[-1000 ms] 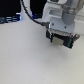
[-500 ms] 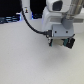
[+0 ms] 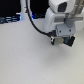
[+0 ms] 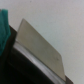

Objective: Open the kcup holder, insert the kcup into the holder, and close the kcup holder

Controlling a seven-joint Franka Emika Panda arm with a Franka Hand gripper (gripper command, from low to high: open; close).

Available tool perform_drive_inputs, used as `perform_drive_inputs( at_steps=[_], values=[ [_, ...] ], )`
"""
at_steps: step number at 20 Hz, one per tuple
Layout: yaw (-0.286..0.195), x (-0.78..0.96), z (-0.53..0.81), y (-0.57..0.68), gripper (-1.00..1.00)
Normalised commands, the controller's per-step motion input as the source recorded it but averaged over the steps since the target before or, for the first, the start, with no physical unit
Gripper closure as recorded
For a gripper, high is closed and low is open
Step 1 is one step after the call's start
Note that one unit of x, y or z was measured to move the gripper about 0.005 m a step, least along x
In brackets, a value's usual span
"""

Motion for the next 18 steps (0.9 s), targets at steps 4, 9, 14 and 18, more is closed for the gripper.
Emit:
perform_drive_inputs(
  at_steps=[4, 9, 14, 18],
  values=[
    [0.122, -0.46, 0.03, 0.45, -1.0],
    [0.092, -0.57, 0.08, 0.5, -1.0],
    [0.054, -0.84, 0.02, 0.51, -1.0],
    [0.044, -0.94, -0.01, 0.44, -1.0]
  ],
)
